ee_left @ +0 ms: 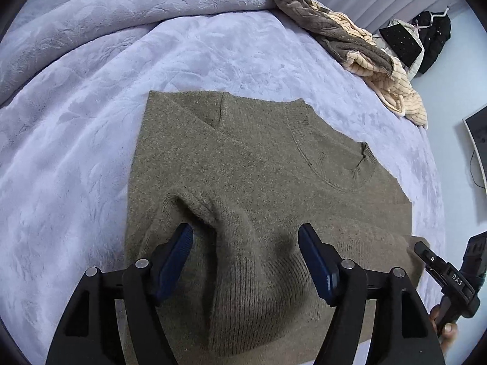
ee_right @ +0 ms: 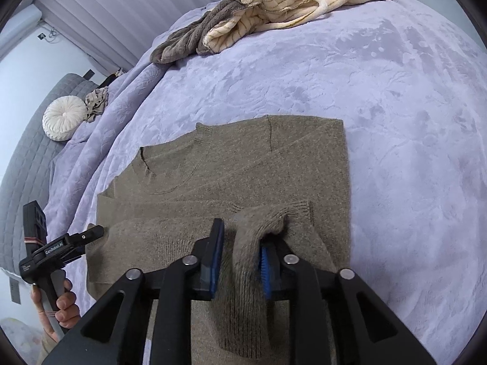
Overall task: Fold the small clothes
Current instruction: 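Lower the held hem onto the collar with both grippers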
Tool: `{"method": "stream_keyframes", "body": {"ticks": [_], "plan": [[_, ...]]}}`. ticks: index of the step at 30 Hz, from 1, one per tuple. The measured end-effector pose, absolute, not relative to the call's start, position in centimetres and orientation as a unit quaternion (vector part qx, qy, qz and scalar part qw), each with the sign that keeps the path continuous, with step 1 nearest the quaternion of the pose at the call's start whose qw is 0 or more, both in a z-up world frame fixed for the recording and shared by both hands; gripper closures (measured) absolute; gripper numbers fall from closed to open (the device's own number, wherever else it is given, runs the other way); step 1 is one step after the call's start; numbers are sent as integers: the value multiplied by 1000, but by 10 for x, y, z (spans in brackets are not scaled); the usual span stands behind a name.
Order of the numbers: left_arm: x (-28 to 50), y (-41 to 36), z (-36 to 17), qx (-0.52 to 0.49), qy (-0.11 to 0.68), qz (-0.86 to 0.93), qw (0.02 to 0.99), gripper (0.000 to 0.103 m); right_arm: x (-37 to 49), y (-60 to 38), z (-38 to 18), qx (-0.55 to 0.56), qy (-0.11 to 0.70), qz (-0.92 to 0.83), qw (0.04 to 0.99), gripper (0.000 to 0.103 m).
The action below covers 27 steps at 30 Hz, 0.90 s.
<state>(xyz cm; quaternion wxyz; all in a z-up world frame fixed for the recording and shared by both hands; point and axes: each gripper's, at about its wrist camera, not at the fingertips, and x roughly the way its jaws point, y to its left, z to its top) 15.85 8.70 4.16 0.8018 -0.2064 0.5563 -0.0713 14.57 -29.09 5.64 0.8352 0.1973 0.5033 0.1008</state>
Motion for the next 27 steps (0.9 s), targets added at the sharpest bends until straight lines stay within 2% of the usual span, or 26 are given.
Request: {"method": "stream_keyframes", "body": {"ticks": [1, 3, 11, 13, 14, 15, 17, 18, 27], "plan": [[152, 92, 44, -219, 554, -76, 799, 30, 143, -291, 58, 198, 502, 103, 836, 50], [137, 103, 48, -242, 544, -81, 799, 30, 131, -290, 63, 194, 493, 105, 842, 43], [110, 91, 36, -220, 560, -104, 792, 31, 96, -296, 55, 207, 494, 110, 837, 43], [113, 78, 37, -212, 559, -109, 794, 31, 94, -292, 51, 211, 494, 119, 835, 49], [116, 71, 37, -202, 559, -109, 797, 33, 95, -289, 50, 212, 493, 125, 834, 51], [119, 64, 36, -191, 560, -112, 798, 41, 97, -285, 48, 211, 496, 133, 832, 55], [126, 53, 31, -177, 574, -114, 791, 89, 100, -277, 45, 205, 502, 148, 827, 76], [128, 52, 29, -181, 578, -118, 787, 90, 102, -273, 43, 198, 509, 149, 824, 88], [128, 66, 75, -192, 526, -114, 821, 90, 101, -269, 87, 181, 462, 169, 852, 90]]}}
